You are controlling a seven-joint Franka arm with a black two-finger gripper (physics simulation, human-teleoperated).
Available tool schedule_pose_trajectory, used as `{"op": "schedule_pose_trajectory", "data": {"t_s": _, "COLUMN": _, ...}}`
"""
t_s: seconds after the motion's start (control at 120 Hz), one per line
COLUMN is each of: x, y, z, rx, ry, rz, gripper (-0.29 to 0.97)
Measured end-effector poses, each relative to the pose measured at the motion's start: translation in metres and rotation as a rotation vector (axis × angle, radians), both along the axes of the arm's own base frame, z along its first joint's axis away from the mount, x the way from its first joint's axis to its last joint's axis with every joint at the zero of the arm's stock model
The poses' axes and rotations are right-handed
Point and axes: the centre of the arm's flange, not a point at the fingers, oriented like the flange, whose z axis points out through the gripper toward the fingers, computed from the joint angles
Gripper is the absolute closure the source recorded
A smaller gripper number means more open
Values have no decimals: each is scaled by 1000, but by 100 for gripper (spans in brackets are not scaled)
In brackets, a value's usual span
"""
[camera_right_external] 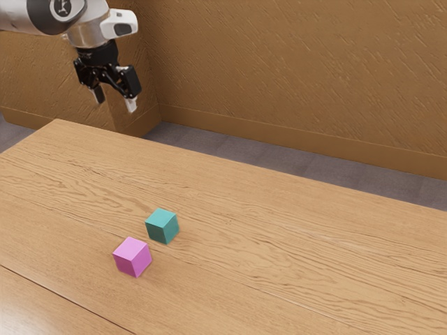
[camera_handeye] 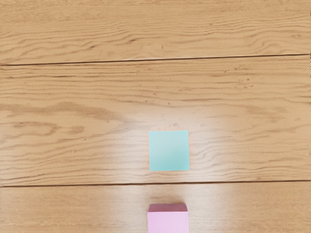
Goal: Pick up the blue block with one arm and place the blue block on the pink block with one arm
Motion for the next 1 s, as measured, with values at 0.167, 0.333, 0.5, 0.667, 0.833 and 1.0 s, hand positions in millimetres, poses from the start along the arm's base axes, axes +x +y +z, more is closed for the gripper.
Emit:
{"op": "schedule_pose_trajectory", "data": {"t_s": 0.167, "x": 6, "y": -2, "z": 3, "rx": 0, "ry": -50, "rz": -11, "gripper": 0}}
{"op": "schedule_pose_trajectory", "data": {"t_s": 0.333, "x": 17, "y": -3, "z": -59, "rx": -11, "ry": -7, "rz": -22, "gripper": 0}}
{"op": "schedule_pose_trajectory", "data": {"t_s": 0.5, "x": 25, "y": -2, "z": -136, "rx": -20, "ry": 50, "rz": -30, "gripper": 0}}
{"op": "schedule_pose_trajectory", "data": {"t_s": 0.667, "x": 26, "y": 0, "z": -196, "rx": -35, "ry": 94, "rz": -29, "gripper": 0}}
{"op": "schedule_pose_trajectory", "data": {"t_s": 0.833, "x": 39, "y": 5, "z": -249, "rx": -58, "ry": 131, "rz": -27, "gripper": 0}}
{"op": "schedule_pose_trajectory", "data": {"t_s": 1.0, "x": 47, "y": 6, "z": -291, "rx": -79, "ry": 161, "rz": -28, "gripper": 0}}
